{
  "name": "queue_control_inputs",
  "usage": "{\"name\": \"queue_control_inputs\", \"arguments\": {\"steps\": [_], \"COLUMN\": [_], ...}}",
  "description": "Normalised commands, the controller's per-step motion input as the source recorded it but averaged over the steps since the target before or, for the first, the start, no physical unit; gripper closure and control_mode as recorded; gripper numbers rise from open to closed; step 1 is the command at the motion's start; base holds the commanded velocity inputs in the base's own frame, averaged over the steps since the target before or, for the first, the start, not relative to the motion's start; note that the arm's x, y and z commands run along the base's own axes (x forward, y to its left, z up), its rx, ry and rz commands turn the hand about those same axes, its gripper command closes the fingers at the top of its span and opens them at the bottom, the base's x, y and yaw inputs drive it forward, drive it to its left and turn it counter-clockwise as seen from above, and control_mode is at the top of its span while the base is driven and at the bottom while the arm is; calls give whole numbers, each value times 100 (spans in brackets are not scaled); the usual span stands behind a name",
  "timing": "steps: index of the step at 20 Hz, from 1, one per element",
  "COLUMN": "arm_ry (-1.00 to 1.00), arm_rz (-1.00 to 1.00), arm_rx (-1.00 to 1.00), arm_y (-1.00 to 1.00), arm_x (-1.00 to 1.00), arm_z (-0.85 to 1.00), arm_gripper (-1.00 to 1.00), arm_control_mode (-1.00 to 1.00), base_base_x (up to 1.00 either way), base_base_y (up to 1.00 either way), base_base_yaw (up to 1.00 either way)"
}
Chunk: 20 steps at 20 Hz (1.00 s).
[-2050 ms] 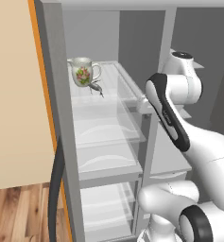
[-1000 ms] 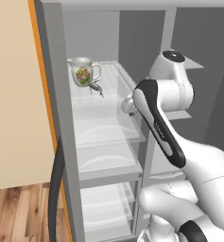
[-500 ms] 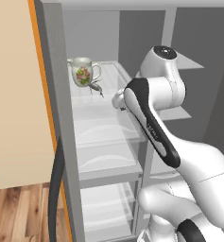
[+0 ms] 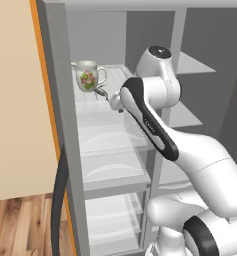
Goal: There's a fish in the fridge that needs to be moved to the freezer for freezing. Pick up the fish from the fridge, place it on any shelf in the freezer, and close the fridge and freezer doors when done.
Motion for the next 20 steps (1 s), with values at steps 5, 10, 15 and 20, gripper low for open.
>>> {"name": "queue_control_inputs", "arguments": {"steps": [5, 10, 15, 20], "arm_ry": [2, 0, 0, 1], "arm_rz": [1, 1, 0, 0], "arm_rx": [0, -1, -2, -1], "arm_y": [4, 16, 23, 8], "arm_x": [48, 35, 34, 42], "arm_z": [0, 0, 0, 0], "arm_gripper": [-100, -100, -100, -100], "arm_control_mode": [-100, -100, -100, -100], "base_base_x": [0, 0, 0, 0], "base_base_y": [0, 0, 0, 0], "base_base_yaw": [0, 0, 0, 0]}}
